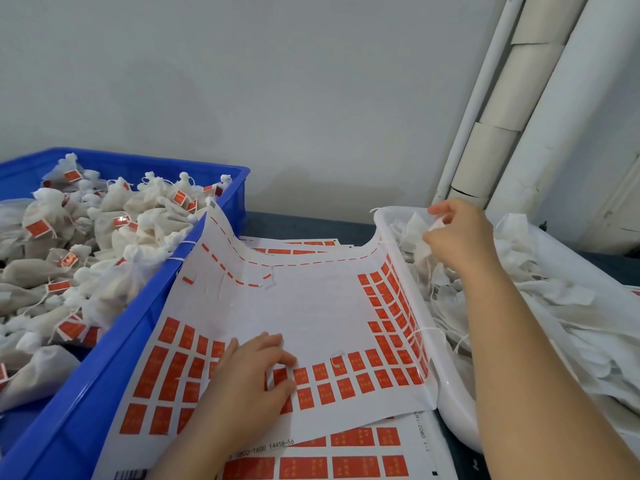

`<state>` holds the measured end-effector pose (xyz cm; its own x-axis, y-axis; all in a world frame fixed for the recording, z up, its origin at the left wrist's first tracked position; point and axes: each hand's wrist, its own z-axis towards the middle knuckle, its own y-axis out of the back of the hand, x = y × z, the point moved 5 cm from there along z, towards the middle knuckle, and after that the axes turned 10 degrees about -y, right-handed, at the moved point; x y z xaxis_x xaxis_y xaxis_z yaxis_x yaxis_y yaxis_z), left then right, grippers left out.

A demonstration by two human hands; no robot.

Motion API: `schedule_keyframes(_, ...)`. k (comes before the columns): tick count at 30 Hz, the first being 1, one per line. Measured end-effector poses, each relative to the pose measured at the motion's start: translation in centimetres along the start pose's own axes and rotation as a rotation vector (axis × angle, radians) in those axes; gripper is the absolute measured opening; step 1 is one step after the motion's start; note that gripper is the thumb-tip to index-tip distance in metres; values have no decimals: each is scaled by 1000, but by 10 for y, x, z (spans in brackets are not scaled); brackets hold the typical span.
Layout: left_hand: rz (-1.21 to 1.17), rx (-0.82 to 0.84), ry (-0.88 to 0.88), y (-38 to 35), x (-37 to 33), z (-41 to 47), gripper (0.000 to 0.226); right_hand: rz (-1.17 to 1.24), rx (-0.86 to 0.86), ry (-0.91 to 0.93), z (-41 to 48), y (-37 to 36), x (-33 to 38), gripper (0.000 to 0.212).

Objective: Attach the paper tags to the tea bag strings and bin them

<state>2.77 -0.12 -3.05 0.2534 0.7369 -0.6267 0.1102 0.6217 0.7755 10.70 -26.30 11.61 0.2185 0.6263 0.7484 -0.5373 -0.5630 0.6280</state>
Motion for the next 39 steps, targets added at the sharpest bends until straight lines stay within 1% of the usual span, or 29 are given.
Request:
schedule_keyframes(5, -1, -2, -5, 0, 1, 0, 16, 181, -105, 15, 4, 14, 1, 52)
schedule_keyframes(7, 7, -7, -7, 0, 1, 0, 17, 255, -106, 26, 4, 17, 1, 47)
schedule_keyframes(12, 19, -20, -20, 0, 0, 0, 19, 488, -124, -14, 7, 21, -2, 38)
schedule_keyframes(16, 23, -14, -10, 0, -1, 0, 22, 530, -85, 86, -2, 19, 12, 33)
schedule_keyframes(19, 10, -12, 7, 0, 0, 0, 23, 631, -73, 172, -12, 23, 27, 30)
schedule_keyframes(21, 3, -21, 5, 1, 0, -1, 24, 699, -20, 204, -19, 24, 37, 31)
schedule_keyframes(24, 14, -22, -9, 1, 0, 0, 30, 760, 150, 204, -31, 16, 49, 31)
schedule_keyframes(26, -35, -76, -24, 4, -2, 0, 34, 760, 254, 218, -45, 9, 58, 30)
schedule_keyframes(28, -242, -223, -28, 14, -6, 0, 27, 720, 350, 261, -65, -3, 65, 30)
schedule_keyframes(29, -398, -305, -39, 20, -8, 0, 27, 688, 399, 279, -77, -12, 65, 30)
schedule_keyframes(30, -542, -369, -56, 25, -9, 0, 32, 642, 446, 285, -89, -24, 61, 30)
schedule_keyframes(31, -659, -402, -70, 28, -10, -1, 37, 586, 490, 273, -102, -38, 55, 30)
schedule_keyframes(33, -827, -404, -82, 30, -12, -1, 40, 480, 558, 221, -125, -65, 38, 29)
schedule_keyframes(34, -857, -403, -76, 30, -13, -2, 40, 453, 587, 196, -135, -76, 30, 29)
schedule_keyframes(36, -807, -422, -63, 30, -11, -2, 37, 463, 640, 147, -147, -93, 13, 29)
schedule_keyframes(39, -684, -447, -8, 29, -3, 0, 8, 540, 684, 61, -150, -105, -5, 31)
